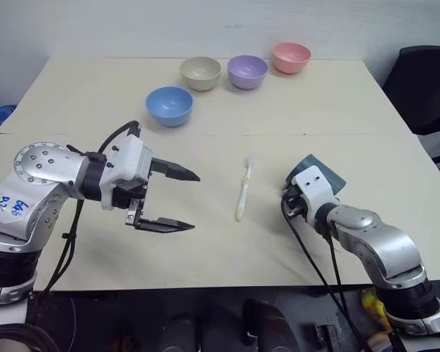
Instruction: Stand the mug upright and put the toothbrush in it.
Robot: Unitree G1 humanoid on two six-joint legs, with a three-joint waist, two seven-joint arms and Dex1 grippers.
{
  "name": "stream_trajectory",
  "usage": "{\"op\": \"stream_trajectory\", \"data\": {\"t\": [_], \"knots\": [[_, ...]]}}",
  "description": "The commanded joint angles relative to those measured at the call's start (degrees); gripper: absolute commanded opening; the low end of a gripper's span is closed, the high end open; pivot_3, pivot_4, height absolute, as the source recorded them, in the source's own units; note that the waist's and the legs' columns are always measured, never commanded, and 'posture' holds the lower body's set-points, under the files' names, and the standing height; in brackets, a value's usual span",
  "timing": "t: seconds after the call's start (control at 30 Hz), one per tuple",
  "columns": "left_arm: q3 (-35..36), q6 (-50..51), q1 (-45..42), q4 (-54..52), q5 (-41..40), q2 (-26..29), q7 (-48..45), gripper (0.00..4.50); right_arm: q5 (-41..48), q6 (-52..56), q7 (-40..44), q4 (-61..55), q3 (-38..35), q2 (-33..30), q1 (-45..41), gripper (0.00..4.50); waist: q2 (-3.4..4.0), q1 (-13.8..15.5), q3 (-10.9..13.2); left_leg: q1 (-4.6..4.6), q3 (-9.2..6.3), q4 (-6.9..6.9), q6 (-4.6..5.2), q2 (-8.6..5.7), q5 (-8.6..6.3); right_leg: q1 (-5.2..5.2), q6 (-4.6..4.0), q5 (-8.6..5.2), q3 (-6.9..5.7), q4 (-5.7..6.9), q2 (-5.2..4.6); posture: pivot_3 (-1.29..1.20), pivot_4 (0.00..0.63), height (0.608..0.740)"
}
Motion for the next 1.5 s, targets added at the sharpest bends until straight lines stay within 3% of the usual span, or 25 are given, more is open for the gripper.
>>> {"op": "stream_trajectory", "data": {"t": [0.03, 0.2, 0.43, 0.53, 0.77, 0.97, 1.13, 1.23, 1.5], "knots": [[2.74, 0.63, 0.9, -2.36, -1.16, -0.2, 2.43, 4.5, -1.92, -0.12, 0.31, 0.96, -0.71, -0.33, -0.55, 0.02, 0.0, 0.0, 0.0, 0.02, 0.0, 0.0, 0.0, 0.0, 0.0, 0.02, 0.0, 0.0, 0.0, -0.01, 0.0, 0.0, 0.15, 0.74], [5.74, 4.67, 2.29, -5.87, -3.95, -1.33, 8.64, 4.5, -3.82, -5.92, 2.58, 3.27, 0.1, 0.91, -2.87, 0.02, 0.0, 0.0, 0.0, 0.01, -0.03, 0.02, 0.02, 0.07, 0.01, 0.05, 0.03, 0.02, 0.0, 0.0, -0.06, 0.0, 0.15, 0.74], [20.63, 14.6, 6.54, -5.35, -11.19, -1.44, 20.16, 4.5, 5.03, -24.56, 12.46, 2.8, 0.71, 18.67, -11.66, 0.02, 0.18, -1.53, 0.11, 0.0, -0.01, -0.09, -0.17, 0.3, 0.05, -0.16, -0.04, -0.02, 0.04, 0.07, 0.19, 0.0, 0.15, 0.74], [32.45, 19.71, 15.92, -8.39, -13.18, 1.77, 20.89, 4.5, 7.37, -32.55, 17.58, 13.22, 4.75, 31.3, -15.89, 0.02, 0.18, -3.09, 0.11, 0.11, 0.02, -0.17, -0.39, 0.53, -0.07, -0.26, -0.07, -0.04, 0.36, 0.02, 0.61, 0.0, 0.15, 0.74], [45.99, 23.98, 26.63, -10.81, -14.43, 4.69, 22.74, 4.5, 8.87, -41.76, 27.8, 33.37, 8.51, 45.34, -18.26, 0.02, 0.17, -2.03, 0.11, 0.11, -0.05, -0.22, -0.55, 0.58, -0.1, -0.38, -0.4, -0.22, 0.38, 0.21, 0.66, 0.0, 0.15, 0.74], [52.11, 27.48, 30.02, -13.98, -17.77, 6.15, 24.03, 4.5, 7.45, -48.99, 30.67, 45.04, 9.63, 49.37, -18.27, 0.02, 0.09, -1.96, 0.06, 0.13, -0.06, -0.13, -0.63, 0.61, -0.15, -0.42, -0.41, -0.23, 0.5, 0.32, 0.67, 0.0, 0.15, 0.74], [50.98, 26.88, 30.59, -14.31, -17.69, 7.55, 24.24, 4.5, 8.59, -50.56, 31.11, 49.09, 7.96, 48.73, -17.31, 0.02, 0.14, -2.96, 0.09, 0.14, 0.04, -0.16, -0.84, 0.73, -0.16, -0.67, -0.67, -0.37, 0.67, 0.68, 0.74, 0.0, 0.15, 0.74], [47.99, 25.45, 29.05, -13.13, -17.46, 8.5, 24.19, 4.5, 9.21, -49.99, 31.41, 47.77, 7.2, 46.92, -15.78, 0.74, 0.14, -3.12, 0.09, 0.16, 0.04, -0.16, -0.89, 0.77, -0.15, -0.68, -0.72, -0.4, 0.73, 0.73, 0.77, 0.0, 0.15, 0.74], [37.83, 19.81, 22.09, -5.72, -14.82, 11.32, 21.89, 4.5, 9.77, -48.08, 29.63, 44.16, 5.63, 45.22, -13.26, 3.44, 0.14, -3.13, 0.09, 0.17, 0.08, -0.17, -0.92, 0.77, -0.17, -0.71, -0.75, -0.42, 0.92, 0.77, 0.77, 0.0, 0.15, 0.74]]}}
